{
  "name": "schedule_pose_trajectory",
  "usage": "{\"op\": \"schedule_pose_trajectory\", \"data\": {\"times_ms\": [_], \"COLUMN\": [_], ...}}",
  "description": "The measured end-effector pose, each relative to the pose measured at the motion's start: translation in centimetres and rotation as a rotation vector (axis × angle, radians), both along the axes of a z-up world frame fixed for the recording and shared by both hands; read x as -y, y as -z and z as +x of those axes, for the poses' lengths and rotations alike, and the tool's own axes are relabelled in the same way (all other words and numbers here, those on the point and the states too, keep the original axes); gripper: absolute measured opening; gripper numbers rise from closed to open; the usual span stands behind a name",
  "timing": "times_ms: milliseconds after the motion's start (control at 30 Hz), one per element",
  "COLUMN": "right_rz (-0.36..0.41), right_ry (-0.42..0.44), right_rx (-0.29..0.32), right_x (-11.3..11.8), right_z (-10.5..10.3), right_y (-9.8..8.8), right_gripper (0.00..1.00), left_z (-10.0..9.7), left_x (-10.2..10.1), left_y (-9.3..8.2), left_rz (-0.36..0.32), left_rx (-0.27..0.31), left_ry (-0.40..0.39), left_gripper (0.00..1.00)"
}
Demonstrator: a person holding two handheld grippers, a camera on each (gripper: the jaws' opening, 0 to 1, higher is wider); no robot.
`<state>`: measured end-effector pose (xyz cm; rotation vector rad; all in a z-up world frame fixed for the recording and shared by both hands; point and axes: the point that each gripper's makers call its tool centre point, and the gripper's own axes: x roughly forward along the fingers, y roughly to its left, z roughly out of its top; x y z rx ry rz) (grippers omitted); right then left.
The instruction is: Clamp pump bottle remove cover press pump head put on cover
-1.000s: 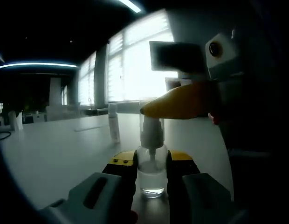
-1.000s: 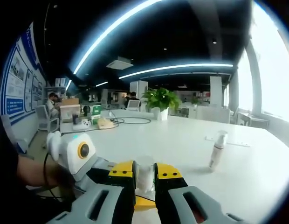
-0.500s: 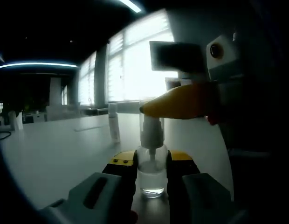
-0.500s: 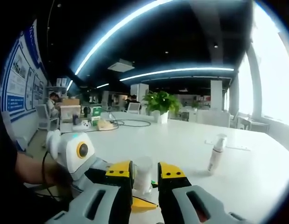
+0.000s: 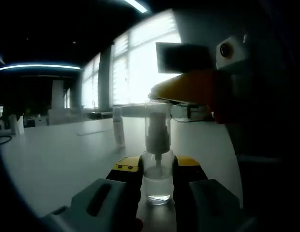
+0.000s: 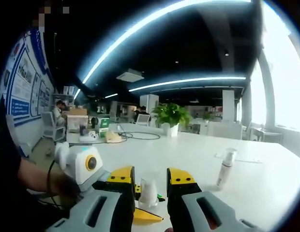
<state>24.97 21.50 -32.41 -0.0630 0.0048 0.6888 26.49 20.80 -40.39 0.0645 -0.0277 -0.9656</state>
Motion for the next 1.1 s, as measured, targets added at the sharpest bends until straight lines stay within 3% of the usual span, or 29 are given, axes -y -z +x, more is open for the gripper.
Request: {"op": "schedule_pose_trajectory", "data": {"times_ms": [333, 1100], "right_rz": [0.059, 0.067], "right_ry": [0.042, 0.214], "right_rx": [0.071, 0.076], "right_x": [3.2, 9.9], "right_z": [0.0, 0.1], "right_y": [-2.1, -0.1], "right_gripper": [0.21, 0.19], "left_z": [0.2, 0.4], "left_x": [-0.1, -0.2], "left_y": [0.0, 0.1], "left_rz": [0.000, 0.007], "left_rx": [-0.001, 0.001], "left_ry": [-0.009, -0.024], "left_gripper": [0.15, 0.16]}}
